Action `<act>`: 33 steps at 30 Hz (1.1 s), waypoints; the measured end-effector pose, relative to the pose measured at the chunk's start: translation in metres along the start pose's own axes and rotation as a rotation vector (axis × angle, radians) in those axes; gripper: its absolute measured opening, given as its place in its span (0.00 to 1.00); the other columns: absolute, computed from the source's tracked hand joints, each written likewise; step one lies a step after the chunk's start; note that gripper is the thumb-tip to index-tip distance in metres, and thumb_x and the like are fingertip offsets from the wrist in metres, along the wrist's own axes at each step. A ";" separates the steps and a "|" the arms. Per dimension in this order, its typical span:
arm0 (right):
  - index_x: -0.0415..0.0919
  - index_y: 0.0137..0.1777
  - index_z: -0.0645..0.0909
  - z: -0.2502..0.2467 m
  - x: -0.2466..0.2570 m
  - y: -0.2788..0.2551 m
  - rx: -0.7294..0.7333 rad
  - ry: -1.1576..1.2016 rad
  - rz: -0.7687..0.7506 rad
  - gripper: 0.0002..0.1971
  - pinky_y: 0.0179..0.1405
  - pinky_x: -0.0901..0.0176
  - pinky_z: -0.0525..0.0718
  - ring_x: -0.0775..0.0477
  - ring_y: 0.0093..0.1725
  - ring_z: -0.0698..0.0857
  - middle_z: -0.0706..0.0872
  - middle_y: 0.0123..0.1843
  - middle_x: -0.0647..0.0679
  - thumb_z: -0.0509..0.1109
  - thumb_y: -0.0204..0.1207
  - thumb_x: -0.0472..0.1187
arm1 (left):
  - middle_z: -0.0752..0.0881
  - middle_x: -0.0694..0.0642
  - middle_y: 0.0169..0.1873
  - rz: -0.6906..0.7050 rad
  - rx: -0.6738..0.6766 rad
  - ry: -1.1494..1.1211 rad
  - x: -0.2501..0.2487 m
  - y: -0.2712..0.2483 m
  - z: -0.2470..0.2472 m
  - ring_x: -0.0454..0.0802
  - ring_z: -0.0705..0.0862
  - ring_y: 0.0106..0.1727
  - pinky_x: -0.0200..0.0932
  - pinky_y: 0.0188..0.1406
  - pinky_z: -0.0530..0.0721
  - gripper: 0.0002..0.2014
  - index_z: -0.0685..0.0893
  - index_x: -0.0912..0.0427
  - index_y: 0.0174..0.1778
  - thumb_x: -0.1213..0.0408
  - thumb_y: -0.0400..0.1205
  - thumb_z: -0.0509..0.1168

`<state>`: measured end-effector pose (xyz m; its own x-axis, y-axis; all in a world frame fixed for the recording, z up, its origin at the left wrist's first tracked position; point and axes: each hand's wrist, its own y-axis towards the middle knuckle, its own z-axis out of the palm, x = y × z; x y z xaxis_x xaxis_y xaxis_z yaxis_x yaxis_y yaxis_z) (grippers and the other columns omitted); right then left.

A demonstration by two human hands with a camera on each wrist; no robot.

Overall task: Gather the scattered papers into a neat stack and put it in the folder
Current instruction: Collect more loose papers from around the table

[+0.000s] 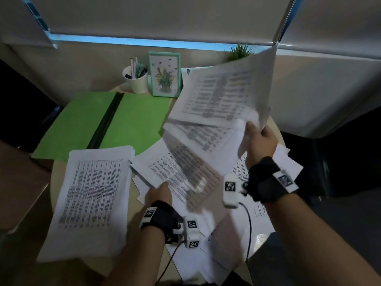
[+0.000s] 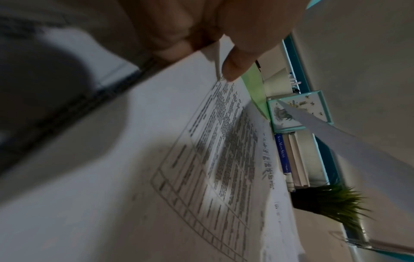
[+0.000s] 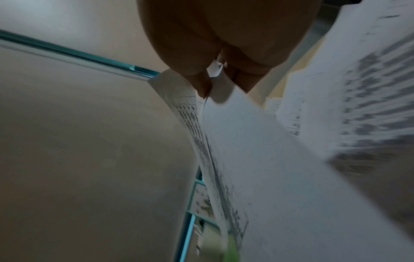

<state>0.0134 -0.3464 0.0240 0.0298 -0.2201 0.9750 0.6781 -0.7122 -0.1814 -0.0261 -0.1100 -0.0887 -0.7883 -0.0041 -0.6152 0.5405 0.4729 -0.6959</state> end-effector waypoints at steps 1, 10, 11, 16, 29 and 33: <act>0.41 0.38 0.84 -0.003 -0.012 -0.008 -0.001 -0.020 0.035 0.04 0.36 0.58 0.83 0.51 0.35 0.82 0.84 0.34 0.49 0.71 0.74 0.35 | 0.77 0.66 0.71 0.000 0.018 -0.048 -0.002 0.000 0.002 0.66 0.78 0.69 0.56 0.68 0.77 0.28 0.77 0.67 0.71 0.49 0.83 0.61; 0.33 0.47 0.85 -0.035 -0.106 -0.073 0.267 -0.731 0.484 0.14 0.38 0.55 0.85 0.41 0.41 0.88 0.88 0.39 0.42 0.77 0.63 0.39 | 0.76 0.62 0.73 -0.013 0.046 -0.028 -0.011 -0.004 0.007 0.64 0.76 0.73 0.55 0.68 0.74 0.52 0.73 0.62 0.75 0.25 0.65 0.66; 0.33 0.44 0.84 -0.038 -0.103 -0.073 0.386 -0.854 0.564 0.12 0.35 0.56 0.87 0.42 0.37 0.88 0.89 0.37 0.42 0.79 0.63 0.39 | 0.73 0.62 0.76 -0.011 0.044 0.034 -0.012 -0.001 0.004 0.64 0.74 0.74 0.56 0.71 0.73 0.51 0.69 0.63 0.78 0.31 0.67 0.70; 0.41 0.37 0.88 -0.047 -0.063 -0.055 0.864 -1.240 0.704 0.08 0.26 0.70 0.80 0.53 0.27 0.87 0.91 0.32 0.49 0.78 0.72 0.45 | 0.70 0.60 0.78 0.052 0.062 0.156 -0.016 0.012 0.003 0.63 0.73 0.75 0.53 0.70 0.73 0.40 0.63 0.62 0.82 0.53 0.77 0.72; 0.45 0.79 0.61 -0.018 -0.061 0.019 0.570 -1.376 -0.021 0.36 0.66 0.42 0.79 0.37 0.68 0.79 0.73 0.76 0.40 0.70 0.75 0.55 | 0.77 0.59 0.72 0.046 0.123 0.136 0.006 -0.003 -0.021 0.62 0.77 0.70 0.52 0.66 0.77 0.41 0.70 0.61 0.78 0.47 0.70 0.73; 0.41 0.77 0.64 -0.009 -0.084 -0.008 0.573 -1.609 0.084 0.35 0.69 0.38 0.76 0.33 0.70 0.74 0.70 0.74 0.37 0.69 0.75 0.58 | 0.74 0.58 0.76 0.053 0.103 0.130 0.015 -0.012 -0.024 0.62 0.75 0.73 0.59 0.71 0.74 0.50 0.69 0.56 0.79 0.29 0.64 0.68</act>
<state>-0.0010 -0.3281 -0.0577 0.4871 0.8572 0.1671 0.7823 -0.3431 -0.5199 -0.0510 -0.0941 -0.0807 -0.7859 0.1358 -0.6033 0.6042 0.3764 -0.7023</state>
